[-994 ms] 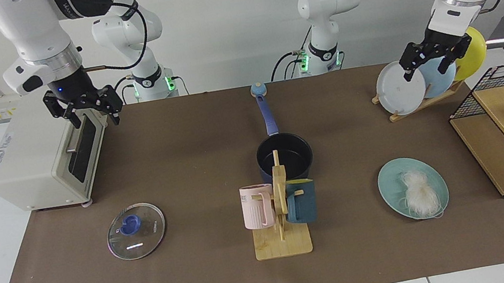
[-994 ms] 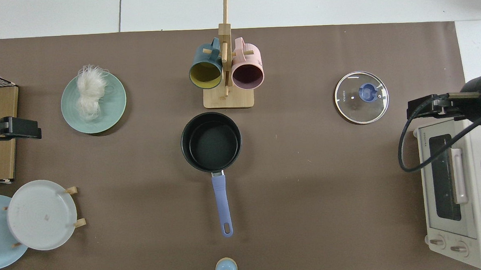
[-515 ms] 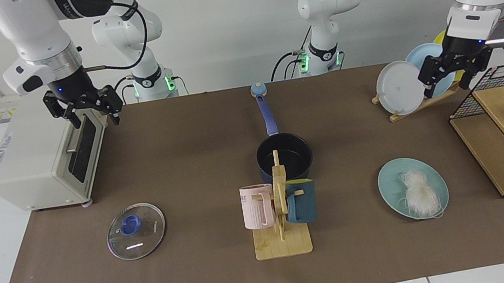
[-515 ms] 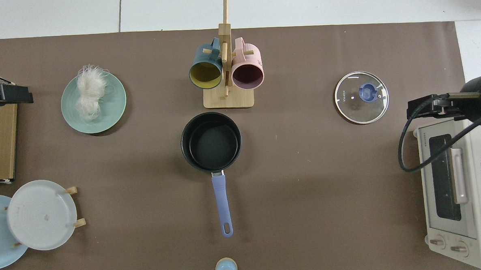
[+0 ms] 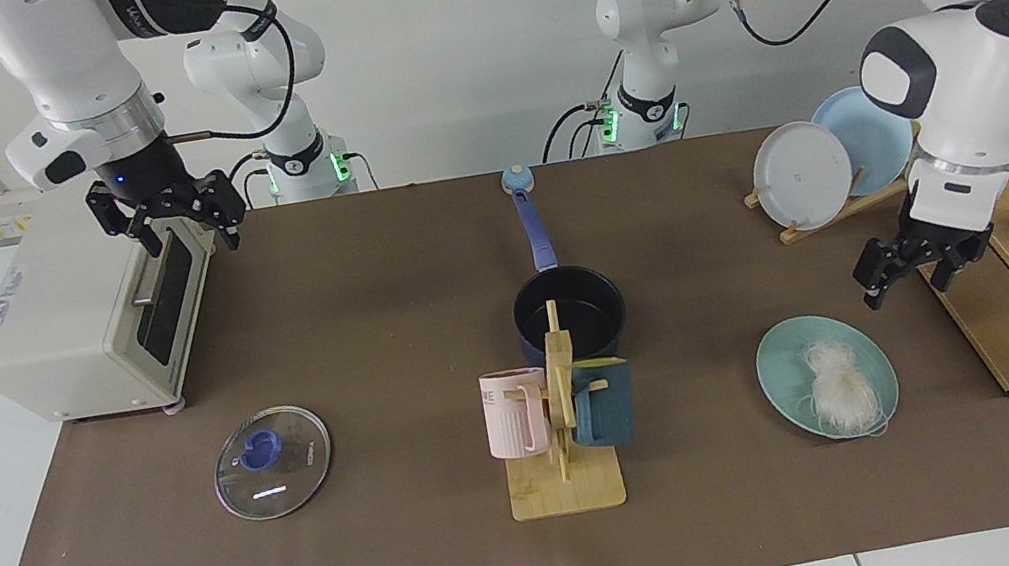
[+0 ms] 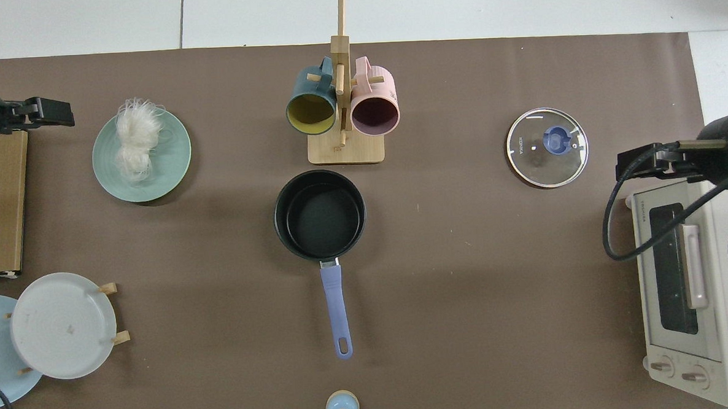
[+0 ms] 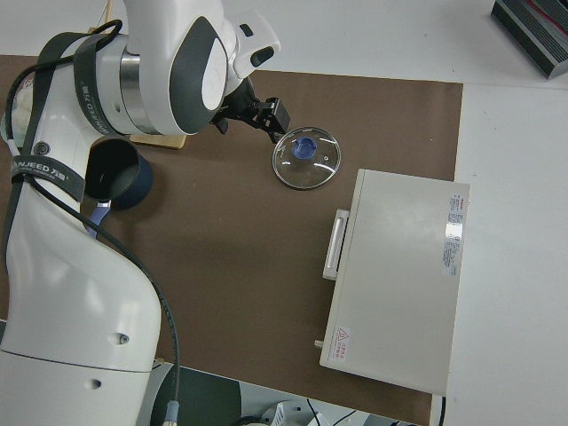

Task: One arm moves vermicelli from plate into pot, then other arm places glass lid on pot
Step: 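Reach the left gripper down and grasp the white vermicelli on the teal plate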

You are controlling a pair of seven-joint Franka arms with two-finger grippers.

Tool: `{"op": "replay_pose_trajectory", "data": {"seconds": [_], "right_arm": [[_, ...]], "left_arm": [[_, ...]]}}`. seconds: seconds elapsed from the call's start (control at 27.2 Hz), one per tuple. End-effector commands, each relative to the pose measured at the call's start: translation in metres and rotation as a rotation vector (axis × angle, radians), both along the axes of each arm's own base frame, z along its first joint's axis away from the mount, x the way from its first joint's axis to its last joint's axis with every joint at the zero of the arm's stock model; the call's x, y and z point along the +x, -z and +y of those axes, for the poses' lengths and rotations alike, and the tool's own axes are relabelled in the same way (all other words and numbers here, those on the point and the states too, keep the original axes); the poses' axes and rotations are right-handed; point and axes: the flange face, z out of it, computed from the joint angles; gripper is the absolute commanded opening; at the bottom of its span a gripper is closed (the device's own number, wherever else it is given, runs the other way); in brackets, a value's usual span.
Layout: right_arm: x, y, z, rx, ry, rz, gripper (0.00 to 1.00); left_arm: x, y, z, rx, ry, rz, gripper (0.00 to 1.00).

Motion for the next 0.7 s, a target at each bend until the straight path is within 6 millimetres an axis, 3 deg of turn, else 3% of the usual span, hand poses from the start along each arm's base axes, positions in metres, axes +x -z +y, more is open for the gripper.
{"op": "replay_pose_trajectory", "data": {"seconds": [0.0,0.22,0.4,0.66], "right_arm": [[-0.002,-0.004,-0.003,0.022,-0.023,-0.010,1.00],[-0.002,-0.004,-0.003,0.022,-0.023,-0.010,1.00],[-0.002,-0.003,-0.003,0.023,-0.023,-0.008,1.00],[-0.002,-0.003,-0.003,0.022,-0.025,-0.008,1.00]], "left_arm": [[0.017,0.042,0.000,-0.001,-0.024,-0.015,1.00],[0.022,0.112,-0.022,-0.011,0.014,0.046,1.00],[0.017,0.130,-0.021,-0.018,0.003,0.032,1.00],[0.025,0.160,-0.025,-0.027,-0.002,-0.001,1.00]]}}
